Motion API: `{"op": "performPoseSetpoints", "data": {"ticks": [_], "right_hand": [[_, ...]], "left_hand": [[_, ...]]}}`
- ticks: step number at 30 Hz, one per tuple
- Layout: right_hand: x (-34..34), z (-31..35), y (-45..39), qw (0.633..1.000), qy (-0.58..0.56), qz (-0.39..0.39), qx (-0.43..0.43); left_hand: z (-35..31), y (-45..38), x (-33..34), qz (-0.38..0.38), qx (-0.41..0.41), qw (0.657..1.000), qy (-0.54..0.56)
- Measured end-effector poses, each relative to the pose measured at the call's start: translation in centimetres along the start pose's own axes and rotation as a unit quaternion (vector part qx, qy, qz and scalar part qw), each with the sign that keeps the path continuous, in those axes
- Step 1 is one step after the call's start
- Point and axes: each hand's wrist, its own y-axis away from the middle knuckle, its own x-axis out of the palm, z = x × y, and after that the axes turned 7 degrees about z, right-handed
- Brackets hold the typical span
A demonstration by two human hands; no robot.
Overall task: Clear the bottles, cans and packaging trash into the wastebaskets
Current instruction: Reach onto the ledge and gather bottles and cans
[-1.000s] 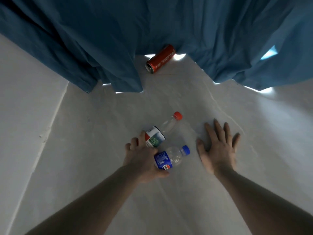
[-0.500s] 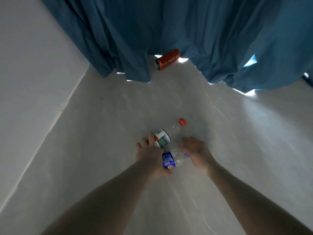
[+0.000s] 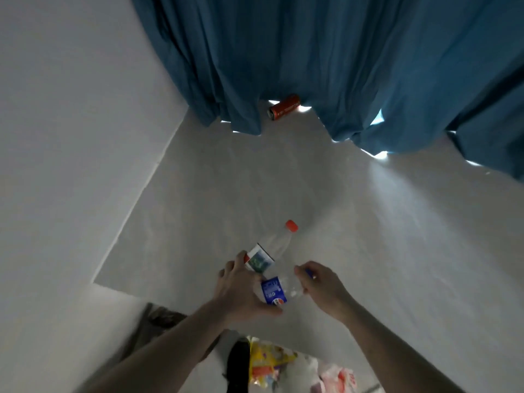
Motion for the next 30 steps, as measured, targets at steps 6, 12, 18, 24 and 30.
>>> {"op": "performPoseSetpoints", "data": {"ticks": [6, 12, 18, 24, 30], "right_hand": [[-4.3, 1.3, 16.3, 0.997, -0.040, -0.070, 0.006], [-5.3, 2.0, 26.1, 0.997, -0.020, -0.044, -0.054], [-4.0, 4.5, 30.9, 0.991, 0.062, 0.044, -0.114], [-0.3, 8.9, 32.3, 0.970, 0.131, 0.071, -0.192], [5.8, 11.9, 34.0, 0.942, 0.185, 0.123, -0.250]], "left_hand": [[-1.6, 16.3, -1.9, -0.062, -0.081, 0.979, 0.175], [-2.7, 31.1, 2.4, -0.199, -0.165, 0.914, 0.312], [-5.5, 41.5, 8.6, -0.293, -0.228, 0.838, 0.399], [-3.4, 47.9, 11.0, -0.433, -0.278, 0.730, 0.450], [1.1, 53.4, 15.6, -0.493, -0.223, 0.651, 0.533]]}}
